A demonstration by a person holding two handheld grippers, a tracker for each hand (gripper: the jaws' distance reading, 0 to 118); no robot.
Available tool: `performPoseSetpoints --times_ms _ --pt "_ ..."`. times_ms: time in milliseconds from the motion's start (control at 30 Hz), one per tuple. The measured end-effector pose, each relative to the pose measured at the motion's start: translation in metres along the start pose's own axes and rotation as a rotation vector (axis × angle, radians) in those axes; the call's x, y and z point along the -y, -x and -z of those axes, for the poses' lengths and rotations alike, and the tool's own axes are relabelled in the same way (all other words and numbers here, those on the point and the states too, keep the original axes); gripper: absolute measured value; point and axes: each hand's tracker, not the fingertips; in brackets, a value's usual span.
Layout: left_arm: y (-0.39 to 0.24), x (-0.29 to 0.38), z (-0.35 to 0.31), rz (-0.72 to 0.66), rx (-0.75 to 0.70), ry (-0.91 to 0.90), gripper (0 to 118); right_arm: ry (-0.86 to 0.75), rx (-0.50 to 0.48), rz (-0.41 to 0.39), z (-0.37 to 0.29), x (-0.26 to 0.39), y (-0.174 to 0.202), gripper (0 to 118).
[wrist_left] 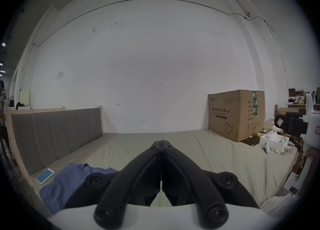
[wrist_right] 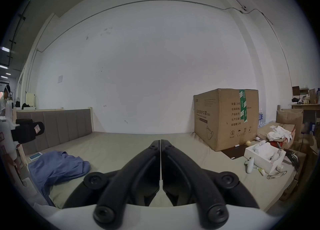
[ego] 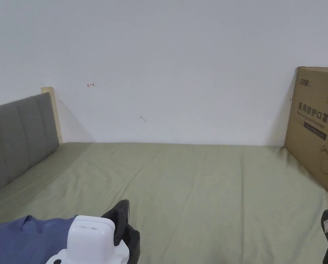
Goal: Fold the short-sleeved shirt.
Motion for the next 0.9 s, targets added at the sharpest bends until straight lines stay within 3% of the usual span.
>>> performPoseSetpoints --times_ms 167,333,433,633,767,900 --pt "-0.007 -0.007 -0.004 -0.017 0.013 0.02 0 0.006 0.01 0.027 0.002 -0.001 -0.001 0" --pt "0.022 -0.011 -0.019 -0.062 -0.064 0.048 0 0.023 -0.025 0.024 0.023 -0.004 0.018 0" --pt "0.059 -0.016 -0.039 -0.01 -0.197 0.053 0 0.057 -0.132 0.047 0.044 -0.003 0.053 0" --pt "0.125 -0.029 -0.094 -0.022 -0.468 0.048 0 0.055 -0.396 0.021 0.068 -0.007 0.142 0" --pt "0.138 -0.027 -0.106 0.004 -0.507 0.069 0 0.058 -0.5 0.041 0.072 -0.011 0.167 0" --pt "0.152 -0.037 -0.09 -0.031 -0.477 0.083 0 0.084 -0.512 0.024 0.075 -0.01 0.163 0"
